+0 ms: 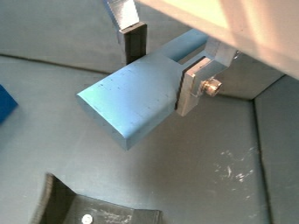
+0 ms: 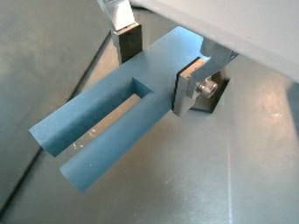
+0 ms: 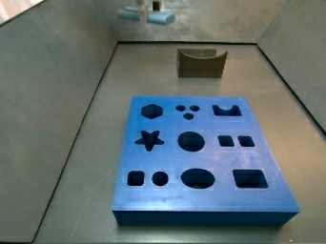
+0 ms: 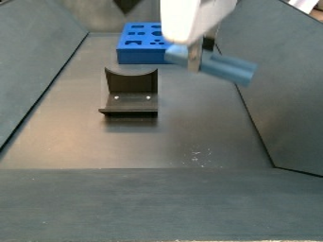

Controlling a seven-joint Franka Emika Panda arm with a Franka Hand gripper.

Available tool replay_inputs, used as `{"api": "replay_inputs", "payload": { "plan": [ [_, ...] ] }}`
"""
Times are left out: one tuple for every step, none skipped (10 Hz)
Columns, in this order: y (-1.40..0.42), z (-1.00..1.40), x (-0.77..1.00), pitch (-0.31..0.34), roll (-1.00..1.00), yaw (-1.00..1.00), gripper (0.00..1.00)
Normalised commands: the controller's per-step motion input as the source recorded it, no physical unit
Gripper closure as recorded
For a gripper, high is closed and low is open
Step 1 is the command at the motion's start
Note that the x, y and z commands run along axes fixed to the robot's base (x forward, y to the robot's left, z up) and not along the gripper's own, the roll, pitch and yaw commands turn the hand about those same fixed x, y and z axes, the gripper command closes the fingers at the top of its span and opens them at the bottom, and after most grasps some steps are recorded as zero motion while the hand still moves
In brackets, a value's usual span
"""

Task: Pick up the square-circle object. Move up. Place the square-circle object on the fixture. Regrasp the square-circle object. Rotate the square-circle object. Move to above the board. Insert the square-circle object.
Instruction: Place the square-circle object on the fixture.

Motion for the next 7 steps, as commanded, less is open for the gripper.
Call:
{"api": "replay_inputs", "payload": {
  "plan": [
    [0.01,0.70,-0.02,0.055,0.04,-0.01,1.00],
    [0.02,0.47,0.00,0.066,0.05,-0.01,1.00],
    [0.02,0.36,0.00,0.073,0.05,-0.01,1.00],
    [-0.52,-0.14,1.00,-0.013,0.06,-1.00,1.00],
    [-0.51,-0.22,1.00,-0.010,0.06,-1.00,1.00],
    [-0.35,-0.19,1.00,-0.010,0.06,-1.00,1.00],
    [-0.30,-0.16,1.00,-0.006,0.06,-1.00,1.00]
  ]
}}
